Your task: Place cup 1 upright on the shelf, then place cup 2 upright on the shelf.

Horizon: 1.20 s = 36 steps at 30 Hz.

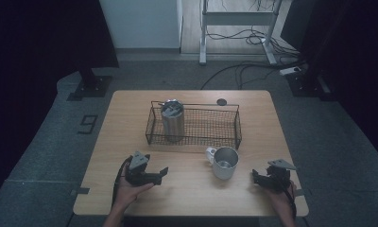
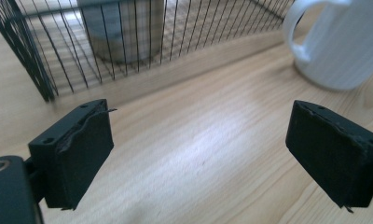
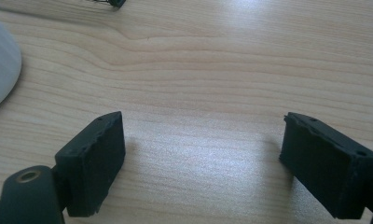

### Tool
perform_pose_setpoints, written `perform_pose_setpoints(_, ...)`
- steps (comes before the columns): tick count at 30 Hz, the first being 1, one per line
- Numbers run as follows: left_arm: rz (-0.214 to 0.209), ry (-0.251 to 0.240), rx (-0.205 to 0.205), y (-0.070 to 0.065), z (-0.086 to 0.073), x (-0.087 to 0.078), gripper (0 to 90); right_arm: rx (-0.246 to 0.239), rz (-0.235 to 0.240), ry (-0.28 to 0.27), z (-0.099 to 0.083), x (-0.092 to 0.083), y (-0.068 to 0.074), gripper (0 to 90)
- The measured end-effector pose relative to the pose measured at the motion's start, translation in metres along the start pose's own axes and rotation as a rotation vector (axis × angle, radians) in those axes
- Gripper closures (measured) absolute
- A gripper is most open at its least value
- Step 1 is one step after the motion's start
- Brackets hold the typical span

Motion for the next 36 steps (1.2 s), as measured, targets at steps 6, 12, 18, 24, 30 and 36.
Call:
perform_pose_setpoints(6, -0.001, 0.002, -0.031, 0.002, -0.009, 0.002, 7.8, 0.001, -0.001, 0.001, 0.000, 0.000, 0.000, 13.8)
perform_pose_setpoints(12, 0.006, 0.002, -0.038, 0.002, -0.012, 0.002, 7.9, 0.002, 0.002, -0.001, 0.001, 0.001, 0.001, 13.6)
perform_pose_setpoints(18, 0.031, -0.002, -0.029, 0.004, -0.012, 0.002, 7.9, 0.006, 0.007, -0.004, 0.001, 0.000, 0.000, 13.5)
perform_pose_setpoints(24, 0.029, 0.002, -0.033, 0.005, -0.014, 0.002, 8.0, 0.007, 0.022, -0.039, 0.003, -0.008, 0.002, 13.5)
perform_pose_setpoints(30, 0.014, 0.004, -0.050, 0.005, -0.015, 0.002, 8.0, 0.022, 0.086, -0.110, 0.013, -0.023, 0.011, 15.1)
perform_pose_setpoints(36, 0.015, -0.002, -0.043, 0.004, -0.014, 0.000, 8.0, 0.022, 0.144, -0.153, 0.022, -0.038, 0.022, 15.1)
Point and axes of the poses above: each handheld gripper's, and its own axes: x roughly forward along the jaws, z roughly out of its top, y roughly to its left, the point moved 8 cm from there along x, roughly forward along the jaws, and after that the axes turned 5 degrees about y, right-handed, at the moved point
